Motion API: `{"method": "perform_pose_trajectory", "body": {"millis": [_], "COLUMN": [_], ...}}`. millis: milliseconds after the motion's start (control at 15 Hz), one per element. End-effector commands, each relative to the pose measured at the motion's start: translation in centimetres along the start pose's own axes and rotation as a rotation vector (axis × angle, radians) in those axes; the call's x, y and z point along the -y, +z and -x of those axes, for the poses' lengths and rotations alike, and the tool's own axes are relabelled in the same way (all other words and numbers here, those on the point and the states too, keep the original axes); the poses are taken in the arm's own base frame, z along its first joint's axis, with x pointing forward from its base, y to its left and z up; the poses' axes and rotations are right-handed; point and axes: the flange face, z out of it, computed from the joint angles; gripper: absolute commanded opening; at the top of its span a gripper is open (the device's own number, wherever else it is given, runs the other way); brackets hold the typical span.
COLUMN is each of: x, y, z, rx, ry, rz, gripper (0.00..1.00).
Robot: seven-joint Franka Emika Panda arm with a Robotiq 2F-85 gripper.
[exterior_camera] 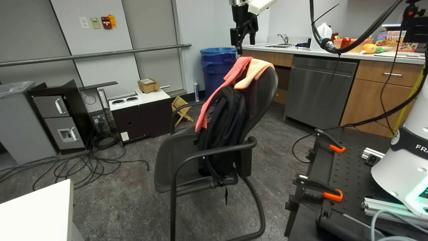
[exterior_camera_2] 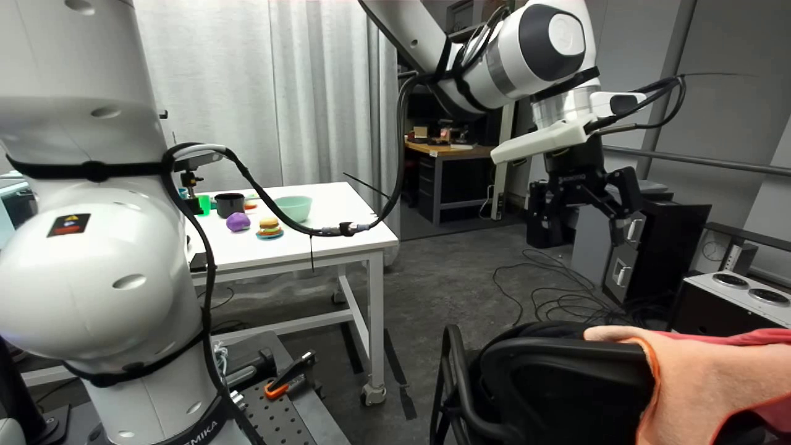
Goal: Take the towel and the shirt off the back of the chair and put them on the seat
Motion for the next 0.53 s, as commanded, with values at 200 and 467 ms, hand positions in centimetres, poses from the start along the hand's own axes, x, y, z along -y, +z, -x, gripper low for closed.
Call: {"method": "perform_pose_trajectory", "body": {"millis": [200,467], "x": [-0.6,-1.0], "y": [0.5,1.9], "z": [-0.6,-1.0], "rx": [-0.011,0.006], "ry": [-0.007,-0.076], "rz": [0.036,0.067], "gripper": [1.0,1.0]}}
